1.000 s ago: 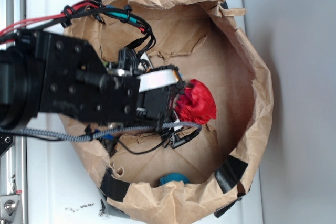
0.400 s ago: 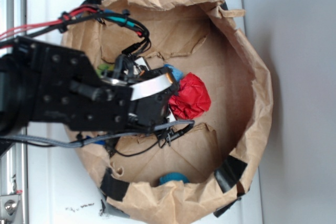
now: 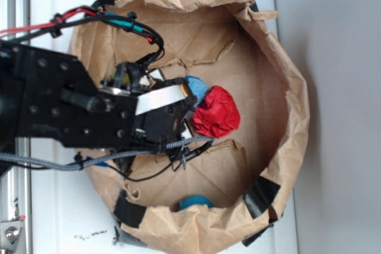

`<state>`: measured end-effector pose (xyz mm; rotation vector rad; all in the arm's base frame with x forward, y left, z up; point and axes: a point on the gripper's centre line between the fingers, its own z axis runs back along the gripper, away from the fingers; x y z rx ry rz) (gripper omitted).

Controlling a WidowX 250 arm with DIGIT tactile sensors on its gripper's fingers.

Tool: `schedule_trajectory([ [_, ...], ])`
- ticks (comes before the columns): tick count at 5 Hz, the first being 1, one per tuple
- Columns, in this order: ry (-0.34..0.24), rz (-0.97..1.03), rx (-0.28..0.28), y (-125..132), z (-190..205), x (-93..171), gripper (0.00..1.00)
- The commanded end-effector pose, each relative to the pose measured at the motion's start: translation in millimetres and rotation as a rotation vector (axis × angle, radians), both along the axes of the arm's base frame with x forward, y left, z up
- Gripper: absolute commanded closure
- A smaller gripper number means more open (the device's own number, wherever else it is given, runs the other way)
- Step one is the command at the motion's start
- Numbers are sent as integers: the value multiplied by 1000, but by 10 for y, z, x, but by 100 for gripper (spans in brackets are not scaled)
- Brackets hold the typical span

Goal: Grab the blue sponge.

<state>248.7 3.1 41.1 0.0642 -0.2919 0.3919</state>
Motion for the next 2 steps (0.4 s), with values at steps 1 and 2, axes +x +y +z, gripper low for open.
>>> schedule_trajectory([
  [1,4,-33,-63,130,558,6,100],
  [2,50,-51,-128,170,861,-48,100],
])
